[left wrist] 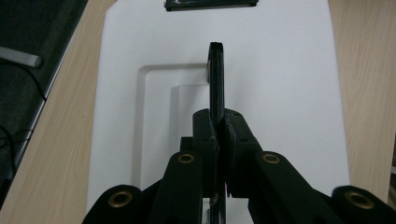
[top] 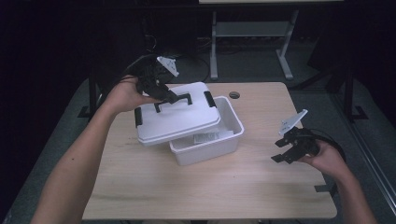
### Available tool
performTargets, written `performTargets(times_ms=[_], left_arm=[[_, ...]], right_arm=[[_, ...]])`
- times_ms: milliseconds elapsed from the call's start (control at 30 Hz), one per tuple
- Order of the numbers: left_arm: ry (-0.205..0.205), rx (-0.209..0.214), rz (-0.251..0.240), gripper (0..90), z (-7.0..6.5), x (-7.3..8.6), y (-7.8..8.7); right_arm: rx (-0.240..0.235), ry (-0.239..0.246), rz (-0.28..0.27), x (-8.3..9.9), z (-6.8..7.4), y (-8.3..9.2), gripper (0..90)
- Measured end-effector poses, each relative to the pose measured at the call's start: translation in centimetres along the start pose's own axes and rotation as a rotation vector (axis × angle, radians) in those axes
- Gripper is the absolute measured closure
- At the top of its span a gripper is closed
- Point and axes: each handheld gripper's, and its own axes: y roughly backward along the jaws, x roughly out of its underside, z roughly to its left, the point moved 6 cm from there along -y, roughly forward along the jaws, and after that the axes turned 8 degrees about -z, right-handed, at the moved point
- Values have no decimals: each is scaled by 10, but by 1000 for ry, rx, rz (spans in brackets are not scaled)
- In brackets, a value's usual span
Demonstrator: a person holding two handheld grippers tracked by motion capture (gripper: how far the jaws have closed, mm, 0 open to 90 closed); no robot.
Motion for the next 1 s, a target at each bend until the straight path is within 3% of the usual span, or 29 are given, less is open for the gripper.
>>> performTargets(times_ms=[333,1000], left_arm=[[-8,24,-12,847,0,-10,-25],[-17,51,-32,847,-3,-28,-59]], right_arm=[[-3,-16,3,4,0,1,348],[-6,-22,0,10,0,-1,349]])
